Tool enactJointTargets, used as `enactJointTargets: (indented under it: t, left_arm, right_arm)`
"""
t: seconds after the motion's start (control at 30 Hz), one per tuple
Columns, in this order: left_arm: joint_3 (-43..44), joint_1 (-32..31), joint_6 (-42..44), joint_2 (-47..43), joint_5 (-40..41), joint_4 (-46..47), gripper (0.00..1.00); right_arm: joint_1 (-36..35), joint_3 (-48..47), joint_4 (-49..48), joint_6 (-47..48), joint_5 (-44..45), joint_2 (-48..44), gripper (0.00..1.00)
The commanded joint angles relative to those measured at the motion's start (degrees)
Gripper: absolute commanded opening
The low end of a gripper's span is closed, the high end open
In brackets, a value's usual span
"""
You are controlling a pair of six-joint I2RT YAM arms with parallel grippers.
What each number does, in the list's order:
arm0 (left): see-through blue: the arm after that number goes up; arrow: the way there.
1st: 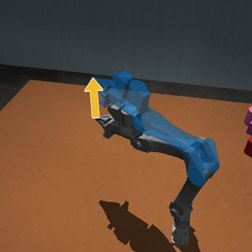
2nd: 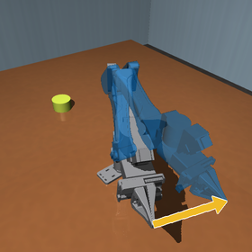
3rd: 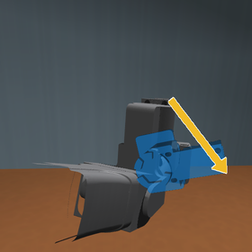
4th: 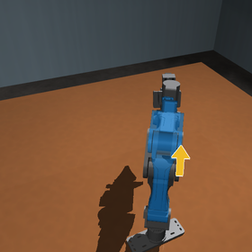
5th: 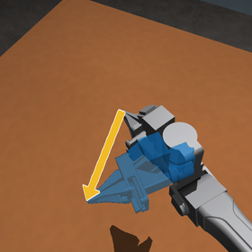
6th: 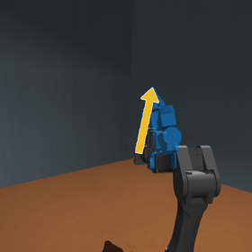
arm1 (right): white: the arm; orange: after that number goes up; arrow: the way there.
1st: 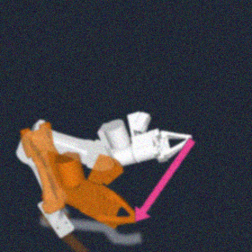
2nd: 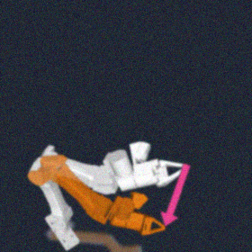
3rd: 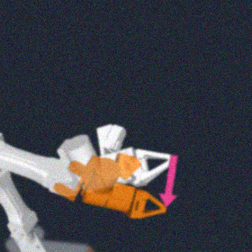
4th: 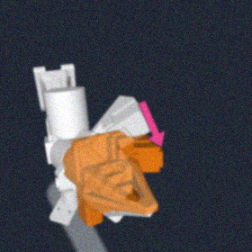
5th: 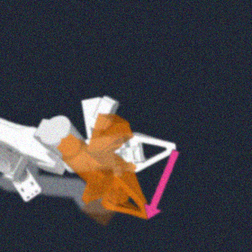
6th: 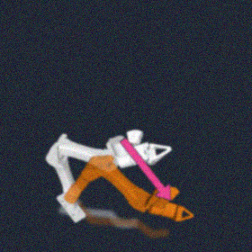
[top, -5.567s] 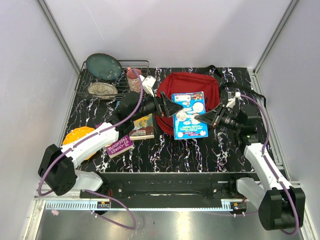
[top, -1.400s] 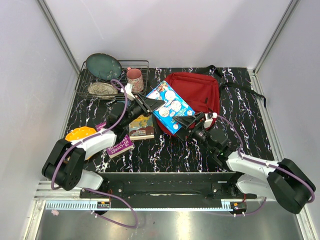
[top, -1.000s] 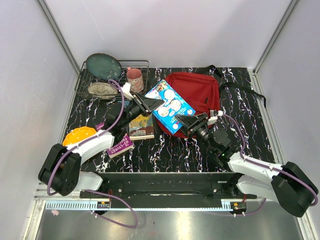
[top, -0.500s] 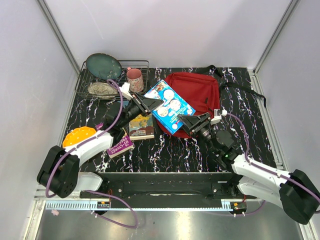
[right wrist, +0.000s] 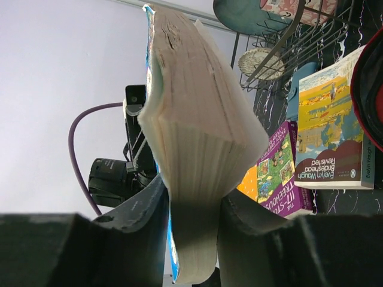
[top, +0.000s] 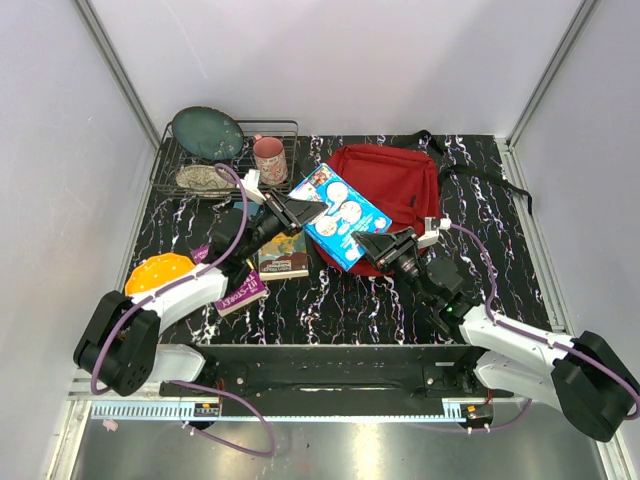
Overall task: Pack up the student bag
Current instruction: Pick up the book from the center of the board, then place the book in the student bag.
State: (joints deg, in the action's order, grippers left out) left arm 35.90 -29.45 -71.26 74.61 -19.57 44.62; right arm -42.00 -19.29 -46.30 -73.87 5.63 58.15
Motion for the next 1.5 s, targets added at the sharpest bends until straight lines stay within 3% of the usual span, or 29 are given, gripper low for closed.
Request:
enactJointTargets:
  t: [0.0, 0.07, 0.17, 0.23, 0.27, 0.33, 0.37, 0.53, 0.57, 0.6, 0.63, 0.7, 0.73, 0.77, 0.83, 0.9, 0.93, 1.03, 1.13, 1.23, 1.47]
  left_arm:
    - [0.83, -2.88, 1.48, 0.71, -4.86, 0.83, 0.00]
    - [1.36, -4.55, 2.09, 1.68, -5.12, 0.38, 0.00]
    - [0.93, -5.79, 1.92, 2.29, -4.42, 0.55, 0.00]
    - [0.22, -5.70, 1.22, 2.38, -3.98, 0.90, 0.00]
    - [0.05, -5.79, 1.13, 2.21, -3.81, 0.99, 0.00]
    - [0.31, -5.70, 1.65, 2.03, -3.37, 0.12, 0.00]
    - [0.57, -5.79, 1.83, 2.12, -3.37, -0.58, 0.00]
    - [1.28, -5.70, 2.27, 2.03, -2.40, -1.29, 0.00]
    - [1.45, -5.62, 2.53, 2.03, -2.31, -2.16, 0.00]
    - [2.15, -5.62, 3.06, 2.12, -2.49, -2.78, 0.00]
    - [2.59, -5.53, 4.98, 2.12, -3.10, -3.74, 0.01]
    - [5.65, -5.35, 8.67, 1.86, -3.63, -10.40, 0.15]
    - [7.15, -5.44, 14.08, 1.33, -2.93, -14.09, 0.44]
    - [8.73, -5.61, 17.44, 0.89, -2.23, -22.91, 0.57]
    - [13.74, -6.14, 27.78, -0.16, 3.88, -32.71, 0.85]
    - [17.34, -7.28, 35.02, -0.43, 7.60, -42.13, 0.97]
    - [18.41, -7.63, 41.32, 0.09, 11.01, -44.42, 0.99]
    - [23.94, -10.88, 55.55, 3.33, 16.13, -52.60, 0.99]
    - [30.35, -16.59, 68.13, 9.56, 23.43, -57.70, 0.99]
    - [34.41, -19.59, 79.48, 14.93, 23.79, -60.70, 0.99]
    - [33.44, -20.56, 91.56, 18.46, 19.92, -56.94, 0.99]
  right_arm:
    - [0.07, -4.18, -5.99, 3.28, 1.14, -2.08, 0.33]
    - [0.07, -5.49, -4.42, 4.87, -0.26, -2.43, 0.34]
    - [0.07, -6.20, -1.70, 6.27, 0.35, -3.57, 0.41]
    - [0.07, -5.94, -0.46, 6.71, 1.66, -4.88, 0.52]
    - [0.07, -5.85, 0.94, 6.98, 2.10, -5.41, 0.51]
    - [0.07, -5.59, 1.91, 7.16, 3.15, -6.47, 0.42]
    - [0.07, -5.41, 2.70, 7.07, 3.51, -6.91, 0.32]
    - [0.07, -3.74, 3.41, 7.07, 5.62, -9.63, 0.26]
    - [0.16, -3.65, 4.46, 7.24, 5.53, -10.07, 0.18]
    - [0.16, -3.74, 5.43, 7.51, 5.71, -11.29, 0.00]
    - [0.08, -4.00, 7.00, 7.51, 6.67, -12.09, 0.00]
    - [0.16, -4.26, 12.79, 8.56, 8.07, -15.85, 0.00]
    - [0.16, -5.22, 16.47, 9.52, 11.39, -17.79, 0.00]
    - [0.08, -6.19, 27.12, 9.44, 14.12, -19.72, 0.00]
    - [0.08, -8.12, 37.03, 11.27, 22.44, -26.40, 0.00]
    - [0.16, -9.27, 50.46, 11.64, 28.44, -33.50, 0.00]
    - [0.08, -11.28, 61.14, 9.12, 34.82, -35.72, 0.00]
    - [0.07, -14.80, 74.55, 8.22, 41.90, -41.18, 0.00]
    - [0.07, -17.70, 83.08, 7.51, 43.67, -43.38, 0.00]
    - [0.07, -21.92, 94.50, 2.78, 45.96, -44.70, 0.00]
    - [0.07, -25.10, 99.74, 2.50, 46.14, -48.39, 0.00]
